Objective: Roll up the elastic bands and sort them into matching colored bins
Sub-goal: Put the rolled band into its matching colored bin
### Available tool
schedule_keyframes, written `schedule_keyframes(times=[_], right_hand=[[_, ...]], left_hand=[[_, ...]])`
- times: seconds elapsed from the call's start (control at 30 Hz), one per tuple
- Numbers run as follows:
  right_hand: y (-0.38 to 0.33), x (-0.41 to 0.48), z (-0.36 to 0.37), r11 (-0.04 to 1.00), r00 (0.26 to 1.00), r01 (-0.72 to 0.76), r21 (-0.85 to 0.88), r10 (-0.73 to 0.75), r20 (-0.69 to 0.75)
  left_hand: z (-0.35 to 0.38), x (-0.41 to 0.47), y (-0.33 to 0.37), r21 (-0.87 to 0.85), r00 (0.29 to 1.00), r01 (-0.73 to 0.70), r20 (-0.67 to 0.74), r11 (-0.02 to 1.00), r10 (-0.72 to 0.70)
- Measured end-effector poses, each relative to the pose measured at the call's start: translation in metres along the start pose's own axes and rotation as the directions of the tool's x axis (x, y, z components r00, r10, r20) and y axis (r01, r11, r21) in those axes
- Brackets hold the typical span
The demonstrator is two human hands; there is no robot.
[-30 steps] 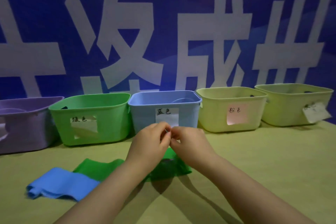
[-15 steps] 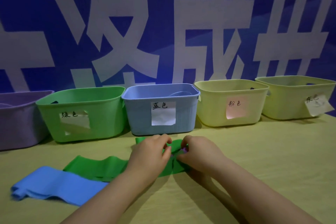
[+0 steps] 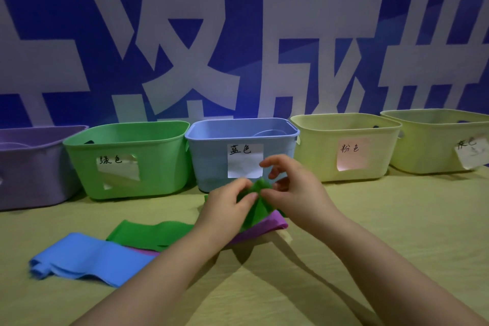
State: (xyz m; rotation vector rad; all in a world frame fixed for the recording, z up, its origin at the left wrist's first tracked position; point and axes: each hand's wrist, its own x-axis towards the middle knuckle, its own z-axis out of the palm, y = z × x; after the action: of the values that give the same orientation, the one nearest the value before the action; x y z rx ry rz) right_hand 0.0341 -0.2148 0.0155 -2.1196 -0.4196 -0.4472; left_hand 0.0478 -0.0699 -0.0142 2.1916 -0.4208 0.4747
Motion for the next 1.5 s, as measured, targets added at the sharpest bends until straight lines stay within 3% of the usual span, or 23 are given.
schedule_keyframes(times=[0.17, 0.4, 0.57, 0.63, 0.77, 0.87, 1.0, 1.3, 1.5], right_hand=[[0.003, 0.001, 0.001, 0.945, 0.98, -0.198, 0.262, 0.18, 0.088], [-0.005, 0.002, -0.006, 0.94, 0.994, -0.036, 0.338, 0.069, -0.086], [-0.019, -0.005, -0.009, 0.915, 0.99, 0.078, 0.397, -0.025, -0.136], [-0.025, -0.006, -0.01, 0.867, 0.989, 0.101, 0.488, -0.035, -0.142], [-0.027, -0.007, -0.011, 0.726, 0.994, 0.045, 0.686, 0.036, -0.103], [-0.027, -0.009, -0.009, 0.76, 0.998, 0.008, 0.65, 0.036, -0.055], [-0.029, -0.008, -0.013, 0.751, 0.989, 0.069, 0.657, 0.035, -0.145], [-0.036, -0.009, -0.018, 0.733, 0.984, 0.144, 0.664, -0.032, -0.178], [-0.025, -0.006, -0.013, 0.893, 0.964, 0.171, 0.417, -0.063, -0.26]], left_hand=[[-0.005, 0.0, 0.007, -0.136, 0.994, -0.024, -0.111, 0.99, 0.008], [-0.007, -0.004, 0.02, -0.293, 0.992, -0.055, -0.125, 0.954, 0.018], [-0.02, -0.004, 0.037, -0.15, 0.949, -0.274, -0.204, 0.95, 0.242], [-0.024, -0.003, 0.042, -0.169, 0.929, -0.316, -0.255, 0.934, 0.268], [-0.025, -0.003, 0.049, -0.307, 0.932, -0.278, -0.315, 0.91, 0.179], [-0.024, -0.004, 0.052, -0.387, 0.951, -0.234, -0.28, 0.892, 0.128], [-0.025, -0.005, 0.055, -0.449, 0.958, -0.221, -0.268, 0.866, 0.106], [-0.032, -0.004, 0.062, -0.374, 0.939, -0.26, -0.313, 0.89, 0.143], [-0.027, -0.003, 0.057, -0.368, 0.957, -0.19, -0.275, 0.91, 0.089]])
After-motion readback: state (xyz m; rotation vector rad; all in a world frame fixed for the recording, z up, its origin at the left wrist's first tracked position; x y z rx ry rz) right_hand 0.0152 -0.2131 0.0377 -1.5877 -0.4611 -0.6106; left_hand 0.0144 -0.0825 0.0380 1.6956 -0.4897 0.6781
